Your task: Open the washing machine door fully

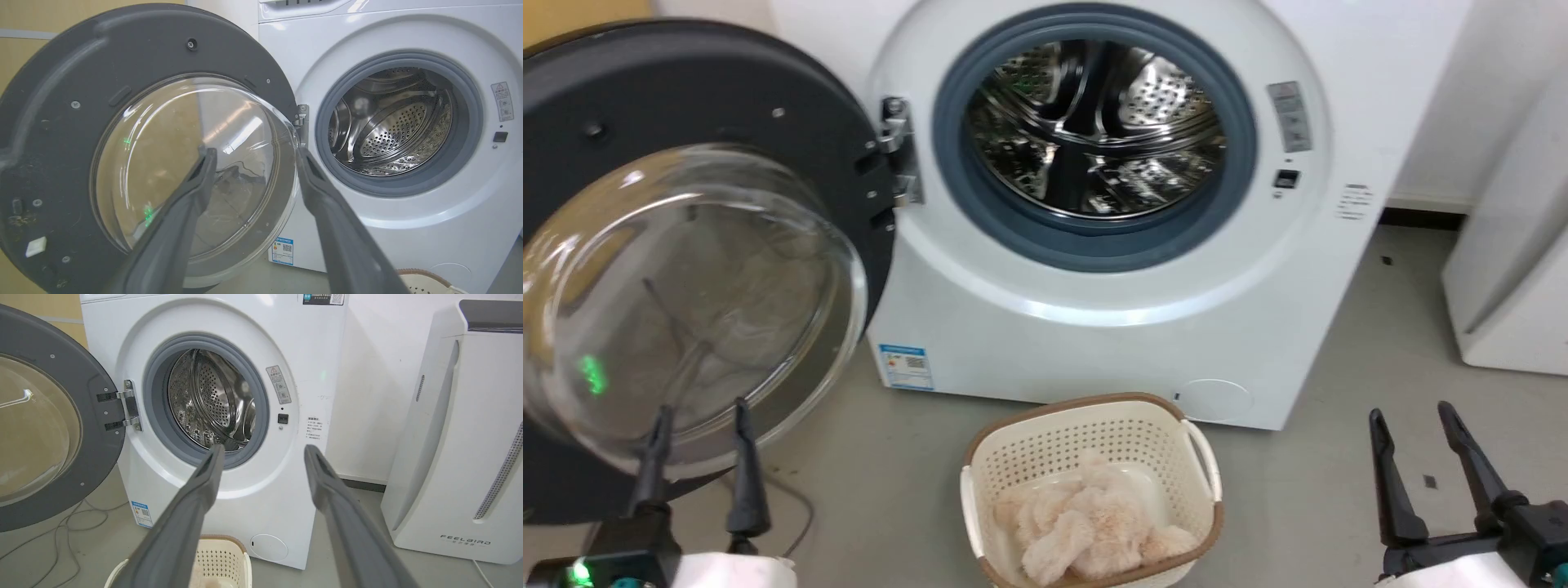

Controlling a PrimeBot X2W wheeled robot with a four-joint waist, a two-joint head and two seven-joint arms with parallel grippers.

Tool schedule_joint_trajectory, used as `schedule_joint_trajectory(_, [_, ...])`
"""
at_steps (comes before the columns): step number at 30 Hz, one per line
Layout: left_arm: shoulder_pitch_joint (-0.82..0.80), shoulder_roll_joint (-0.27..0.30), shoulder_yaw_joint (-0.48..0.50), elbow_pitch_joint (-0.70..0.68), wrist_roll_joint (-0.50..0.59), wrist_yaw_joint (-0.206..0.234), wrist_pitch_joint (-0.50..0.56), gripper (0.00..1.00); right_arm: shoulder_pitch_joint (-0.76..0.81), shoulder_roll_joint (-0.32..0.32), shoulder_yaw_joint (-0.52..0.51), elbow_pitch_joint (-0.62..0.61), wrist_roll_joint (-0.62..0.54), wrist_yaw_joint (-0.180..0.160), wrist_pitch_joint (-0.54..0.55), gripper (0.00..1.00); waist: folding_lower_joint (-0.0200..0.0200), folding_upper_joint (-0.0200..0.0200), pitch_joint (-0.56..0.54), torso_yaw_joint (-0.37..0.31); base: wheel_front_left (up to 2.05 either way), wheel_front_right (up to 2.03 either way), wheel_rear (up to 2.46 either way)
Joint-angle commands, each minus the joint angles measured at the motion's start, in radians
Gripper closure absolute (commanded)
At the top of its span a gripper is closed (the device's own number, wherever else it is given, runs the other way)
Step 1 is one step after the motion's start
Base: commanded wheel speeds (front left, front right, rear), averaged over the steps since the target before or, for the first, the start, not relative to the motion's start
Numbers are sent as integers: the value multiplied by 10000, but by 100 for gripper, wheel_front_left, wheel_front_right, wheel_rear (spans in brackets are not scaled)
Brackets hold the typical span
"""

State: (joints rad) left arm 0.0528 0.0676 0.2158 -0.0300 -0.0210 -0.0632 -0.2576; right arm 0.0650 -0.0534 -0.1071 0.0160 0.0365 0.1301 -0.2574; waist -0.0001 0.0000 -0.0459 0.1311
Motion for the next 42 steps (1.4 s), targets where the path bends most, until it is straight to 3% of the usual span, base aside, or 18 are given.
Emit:
schedule_joint_trajectory(1, [178, -68, -151, -108, -36, 60, -42, 0, 154, 32, -50, -103, 65, 6, -44, 0, 1, 0, -42, -299, 0, 0, 0])
schedule_joint_trajectory(13, [505, -147, -1170, -42, -130, 45, -42, 0, 362, 32, 29, -155, 228, 6, -44, 0, 1, 0, -83, -1208, 0, 0, 0])
schedule_joint_trajectory(23, [688, -164, -1446, 60, -352, 96, -42, 0, 505, 32, 72, -121, 309, 6, -44, 0, 1, 0, -93, -1561, 0, 0, 0])
schedule_joint_trajectory(24, [522, -171, -1427, 41, -341, 87, 2, 100, 336, 0, 66, -119, 266, 0, 2, 100, 1, 0, -93, -1561, 0, 0, 0])
schedule_joint_trajectory(42, [396, -178, -1502, 76, -276, 146, 302, 100, 220, 2, 174, -122, 194, 1, 291, 100, 2, 0, -28, -1541, 0, 0, 0])
